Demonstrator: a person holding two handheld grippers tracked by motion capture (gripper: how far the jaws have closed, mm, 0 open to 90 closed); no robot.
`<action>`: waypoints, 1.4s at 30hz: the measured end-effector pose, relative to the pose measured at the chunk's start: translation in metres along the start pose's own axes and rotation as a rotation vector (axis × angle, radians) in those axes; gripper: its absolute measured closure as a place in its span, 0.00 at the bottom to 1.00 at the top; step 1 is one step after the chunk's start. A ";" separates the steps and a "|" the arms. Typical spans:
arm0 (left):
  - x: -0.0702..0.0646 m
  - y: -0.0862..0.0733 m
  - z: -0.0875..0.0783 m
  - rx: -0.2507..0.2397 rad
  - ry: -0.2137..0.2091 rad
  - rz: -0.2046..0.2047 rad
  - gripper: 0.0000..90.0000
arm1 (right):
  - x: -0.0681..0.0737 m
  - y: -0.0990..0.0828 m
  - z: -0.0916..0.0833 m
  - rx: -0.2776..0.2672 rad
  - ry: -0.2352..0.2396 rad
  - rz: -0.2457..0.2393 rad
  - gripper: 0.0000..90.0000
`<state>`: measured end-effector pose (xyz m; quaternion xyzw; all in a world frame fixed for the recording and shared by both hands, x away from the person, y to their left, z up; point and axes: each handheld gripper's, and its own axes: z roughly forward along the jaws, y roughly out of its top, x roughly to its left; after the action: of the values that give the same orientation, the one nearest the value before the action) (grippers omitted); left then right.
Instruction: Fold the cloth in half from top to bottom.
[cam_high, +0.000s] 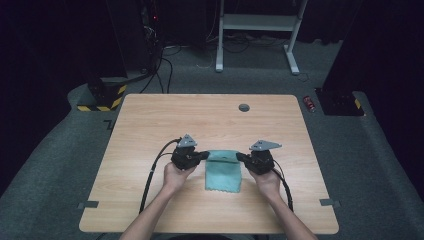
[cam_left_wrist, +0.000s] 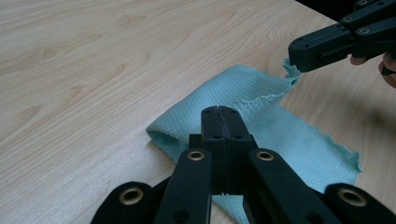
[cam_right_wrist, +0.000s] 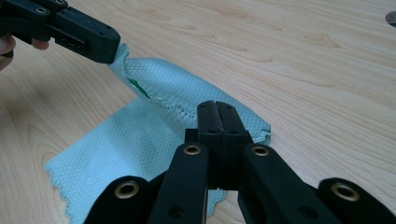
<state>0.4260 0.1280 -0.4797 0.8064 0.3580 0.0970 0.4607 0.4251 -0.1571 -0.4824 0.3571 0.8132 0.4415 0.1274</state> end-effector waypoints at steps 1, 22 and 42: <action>0.000 -0.001 0.000 -0.002 0.001 0.002 1.00 | 0.001 0.000 -0.001 0.000 0.001 -0.002 1.00; -0.017 -0.011 -0.007 0.022 -0.002 0.073 1.00 | 0.013 -0.015 -0.014 0.003 0.039 -0.014 1.00; -0.024 -0.025 -0.009 0.038 -0.031 0.069 1.00 | 0.024 -0.032 -0.018 0.033 0.070 -0.032 1.00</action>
<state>0.3917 0.1265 -0.4909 0.8281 0.3246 0.0936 0.4473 0.3837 -0.1624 -0.4951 0.3306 0.8299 0.4381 0.1002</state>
